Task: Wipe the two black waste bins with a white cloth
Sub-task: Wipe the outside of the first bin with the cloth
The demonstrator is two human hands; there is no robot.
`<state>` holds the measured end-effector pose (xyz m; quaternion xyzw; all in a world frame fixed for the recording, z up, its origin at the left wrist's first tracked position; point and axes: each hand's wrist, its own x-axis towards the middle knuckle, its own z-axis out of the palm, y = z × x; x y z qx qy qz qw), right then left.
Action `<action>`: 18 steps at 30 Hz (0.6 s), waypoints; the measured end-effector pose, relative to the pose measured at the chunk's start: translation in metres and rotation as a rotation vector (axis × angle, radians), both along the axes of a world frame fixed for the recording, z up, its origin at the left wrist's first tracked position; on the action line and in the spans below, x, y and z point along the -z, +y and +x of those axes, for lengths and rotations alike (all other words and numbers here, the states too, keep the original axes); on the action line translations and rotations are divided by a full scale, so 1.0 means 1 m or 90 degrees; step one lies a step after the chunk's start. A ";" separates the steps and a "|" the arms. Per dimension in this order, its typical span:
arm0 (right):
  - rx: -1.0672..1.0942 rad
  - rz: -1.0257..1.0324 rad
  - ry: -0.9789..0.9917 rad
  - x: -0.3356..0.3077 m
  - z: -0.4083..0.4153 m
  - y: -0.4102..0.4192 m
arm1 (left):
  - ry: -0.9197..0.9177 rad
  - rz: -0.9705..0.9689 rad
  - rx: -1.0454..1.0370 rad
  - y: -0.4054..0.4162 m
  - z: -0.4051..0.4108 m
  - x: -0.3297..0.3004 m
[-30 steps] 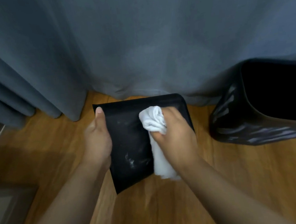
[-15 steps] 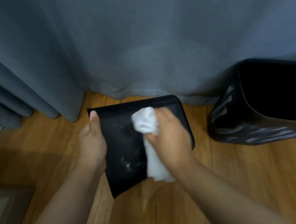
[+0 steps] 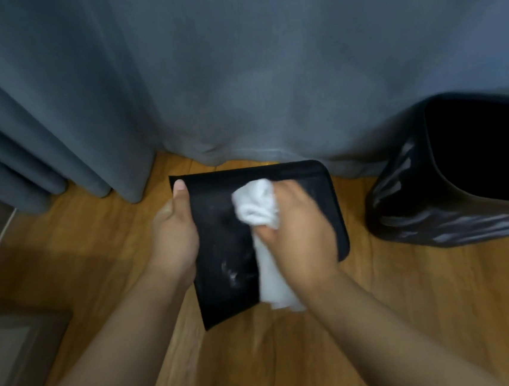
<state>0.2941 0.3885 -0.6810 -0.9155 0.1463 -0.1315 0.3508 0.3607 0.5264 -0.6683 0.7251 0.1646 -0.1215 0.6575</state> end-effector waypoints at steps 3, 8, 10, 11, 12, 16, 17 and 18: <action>0.090 0.044 0.001 0.009 -0.002 -0.035 | 0.006 -0.021 -0.008 -0.004 0.001 -0.004; 0.107 0.043 -0.004 0.016 -0.005 -0.029 | 0.069 -0.119 0.036 0.006 0.010 -0.009; 0.116 0.055 -0.010 0.017 -0.004 -0.032 | 0.128 -0.241 0.088 0.012 0.002 -0.015; 0.116 0.056 -0.009 0.016 -0.003 -0.034 | 0.152 -0.282 0.099 0.015 -0.004 -0.014; 0.116 0.057 -0.006 0.016 -0.003 -0.035 | 0.173 -0.311 0.104 0.017 -0.011 -0.015; 0.140 0.044 0.011 0.012 -0.003 -0.028 | 0.209 -0.354 0.123 0.017 -0.026 -0.010; 0.138 0.032 0.009 0.009 -0.001 -0.023 | 0.212 -0.349 0.125 0.015 -0.026 -0.012; 0.120 0.025 -0.003 0.004 0.001 -0.016 | 0.213 -0.341 0.134 0.011 -0.026 -0.013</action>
